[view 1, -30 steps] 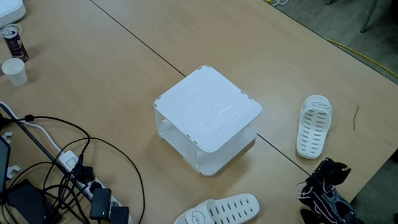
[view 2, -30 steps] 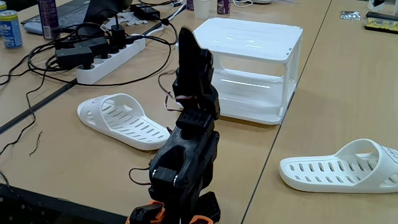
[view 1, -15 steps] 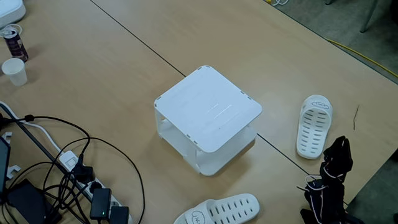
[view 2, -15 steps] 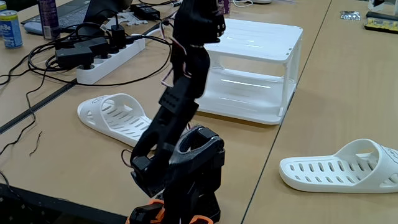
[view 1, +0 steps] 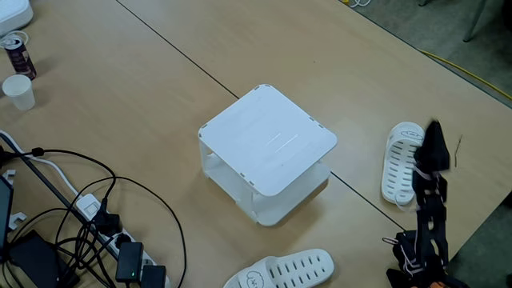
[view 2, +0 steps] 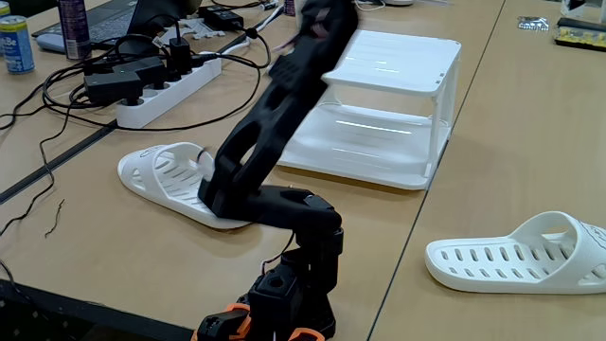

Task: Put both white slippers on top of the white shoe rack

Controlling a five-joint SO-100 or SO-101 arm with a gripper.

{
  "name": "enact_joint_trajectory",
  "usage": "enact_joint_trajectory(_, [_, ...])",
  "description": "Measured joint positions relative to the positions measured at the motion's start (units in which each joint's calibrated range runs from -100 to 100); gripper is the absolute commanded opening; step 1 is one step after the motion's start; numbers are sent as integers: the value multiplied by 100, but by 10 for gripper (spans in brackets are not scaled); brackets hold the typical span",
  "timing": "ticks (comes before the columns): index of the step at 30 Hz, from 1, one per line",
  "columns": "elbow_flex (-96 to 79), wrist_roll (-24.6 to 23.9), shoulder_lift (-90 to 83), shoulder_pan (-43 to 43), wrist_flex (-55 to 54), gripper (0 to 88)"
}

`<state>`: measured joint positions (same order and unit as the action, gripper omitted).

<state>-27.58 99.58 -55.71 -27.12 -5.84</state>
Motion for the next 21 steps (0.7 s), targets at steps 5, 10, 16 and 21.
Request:
enact_joint_trajectory(5, [-494,0,652,262,541,8])
enact_joint_trajectory(10, [-566,0,569,757,2455,8])
enact_joint_trajectory(16, [-773,0,553,1603,4481,8])
enact_joint_trajectory(21, [-1509,0,553,2367,4996,8])
